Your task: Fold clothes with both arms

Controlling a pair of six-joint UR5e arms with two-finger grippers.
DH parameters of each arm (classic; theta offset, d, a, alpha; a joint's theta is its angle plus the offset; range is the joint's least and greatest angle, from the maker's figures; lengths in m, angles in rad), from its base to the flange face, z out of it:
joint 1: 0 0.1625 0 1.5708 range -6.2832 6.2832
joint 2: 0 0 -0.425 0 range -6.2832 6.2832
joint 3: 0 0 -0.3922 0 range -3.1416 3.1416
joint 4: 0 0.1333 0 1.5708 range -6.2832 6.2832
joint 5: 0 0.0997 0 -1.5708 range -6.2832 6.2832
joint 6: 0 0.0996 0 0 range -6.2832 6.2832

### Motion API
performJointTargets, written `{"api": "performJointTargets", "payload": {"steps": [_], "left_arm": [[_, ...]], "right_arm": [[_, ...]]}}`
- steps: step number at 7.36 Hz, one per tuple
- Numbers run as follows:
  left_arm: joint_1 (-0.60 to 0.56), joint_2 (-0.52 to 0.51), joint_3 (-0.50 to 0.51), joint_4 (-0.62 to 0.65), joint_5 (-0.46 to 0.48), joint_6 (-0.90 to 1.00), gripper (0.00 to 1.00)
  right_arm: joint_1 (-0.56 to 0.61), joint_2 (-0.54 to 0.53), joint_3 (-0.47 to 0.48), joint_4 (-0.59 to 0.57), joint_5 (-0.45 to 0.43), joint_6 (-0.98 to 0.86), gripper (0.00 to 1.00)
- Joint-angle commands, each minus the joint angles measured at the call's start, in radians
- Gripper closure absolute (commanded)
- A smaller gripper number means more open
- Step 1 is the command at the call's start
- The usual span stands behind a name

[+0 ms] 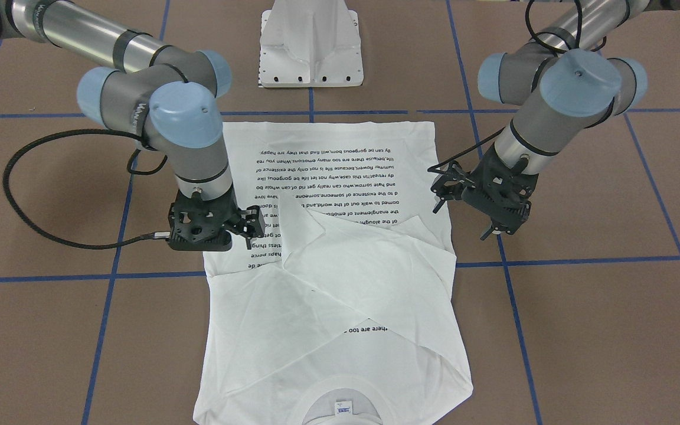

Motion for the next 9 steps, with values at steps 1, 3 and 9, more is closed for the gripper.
{"api": "performJointTargets", "payload": {"steps": [1,3,9], "left_arm": [[-0.010,0.019,-0.003,-0.001,-0.020,0.040,0.00],[-0.013,0.020,-0.005,-0.004,-0.029,0.040,0.00],[-0.016,0.034,-0.005,-0.011,-0.029,0.040,0.00]], "right_arm": [[-0.083,0.133,-0.136,-0.031,-0.102,0.054,0.00],[-0.112,0.205,-0.239,-0.031,-0.148,0.055,0.00],[-0.186,0.250,-0.330,-0.031,-0.234,0.085,0.00]]}}
